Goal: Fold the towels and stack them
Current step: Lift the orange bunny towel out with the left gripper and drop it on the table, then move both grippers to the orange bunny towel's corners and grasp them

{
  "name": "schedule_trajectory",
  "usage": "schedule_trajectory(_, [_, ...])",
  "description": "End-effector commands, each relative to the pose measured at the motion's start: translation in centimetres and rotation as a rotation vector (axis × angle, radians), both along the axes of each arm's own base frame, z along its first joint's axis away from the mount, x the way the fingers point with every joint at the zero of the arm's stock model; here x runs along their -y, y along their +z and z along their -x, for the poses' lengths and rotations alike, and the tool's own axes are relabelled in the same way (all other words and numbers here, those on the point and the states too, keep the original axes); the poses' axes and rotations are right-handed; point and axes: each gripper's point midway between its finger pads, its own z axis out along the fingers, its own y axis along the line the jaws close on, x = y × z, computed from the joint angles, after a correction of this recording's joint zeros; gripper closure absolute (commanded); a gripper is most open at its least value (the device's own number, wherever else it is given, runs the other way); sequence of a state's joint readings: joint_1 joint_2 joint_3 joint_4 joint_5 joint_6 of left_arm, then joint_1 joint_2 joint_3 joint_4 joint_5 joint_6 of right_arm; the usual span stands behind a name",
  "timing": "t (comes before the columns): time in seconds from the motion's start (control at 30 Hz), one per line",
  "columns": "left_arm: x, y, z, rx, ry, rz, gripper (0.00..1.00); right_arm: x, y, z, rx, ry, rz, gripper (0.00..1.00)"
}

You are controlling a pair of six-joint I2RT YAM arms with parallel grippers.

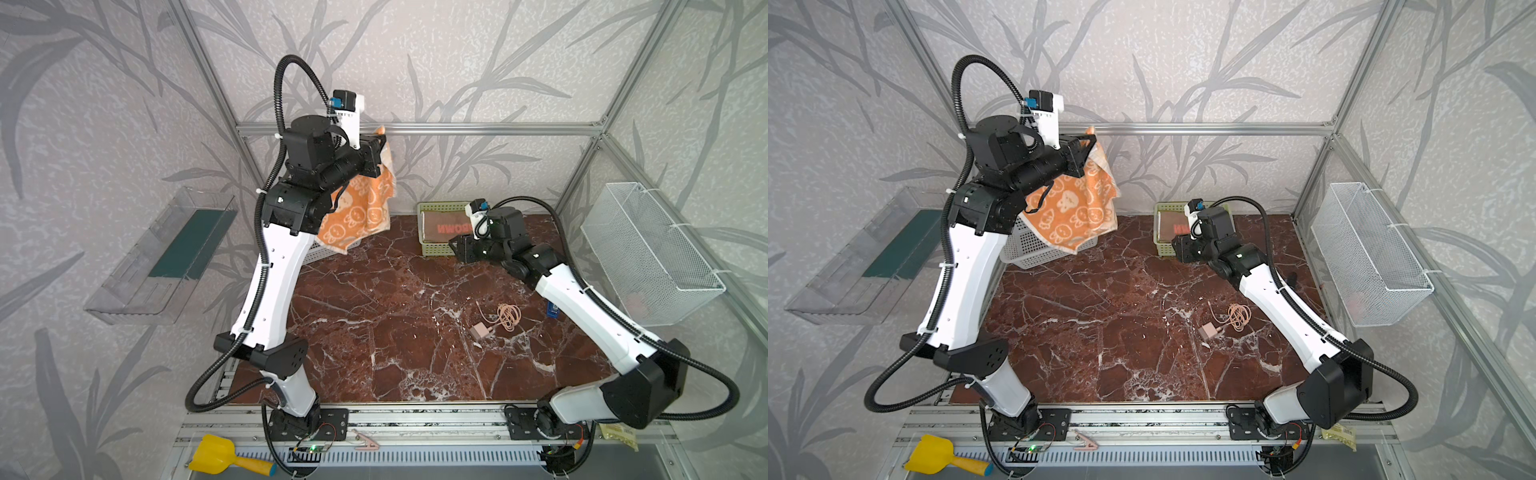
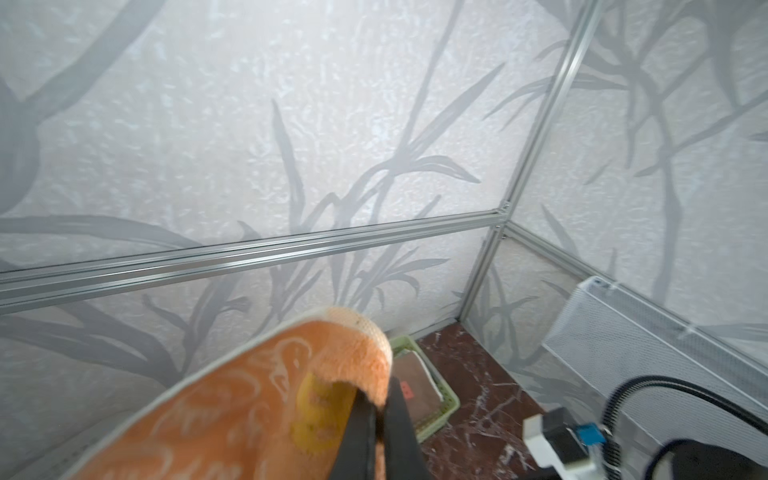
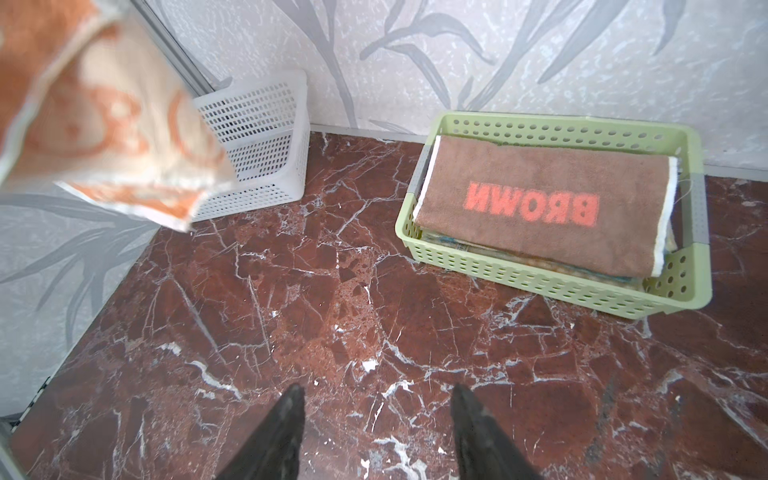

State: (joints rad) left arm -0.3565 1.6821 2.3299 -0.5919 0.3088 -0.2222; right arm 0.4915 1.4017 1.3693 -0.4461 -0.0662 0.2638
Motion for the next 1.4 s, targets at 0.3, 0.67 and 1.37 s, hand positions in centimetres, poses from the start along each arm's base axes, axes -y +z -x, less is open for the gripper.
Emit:
schedule_trajectory(0.3, [-3.4, -19.2, 1.5, -0.423, 0.181, 0.119, 1.00, 0.9, -3.5, 5.3, -0.141, 0.043, -0.020, 0.43])
schedule_trajectory(0.67, [-11.0, -42.1, 8.4, -0.907, 0.411, 0.007, 0.49, -5.9, -14.0, 8.8, -0.432, 0.189, 0.031, 0.46])
schedule_trajectory(1.37, [-13.0, -46.3, 6.3, -0.992, 0.425, 0.030, 0.38, -14.5, -24.1, 4.1, -0.453, 0.235, 0.318, 0.42])
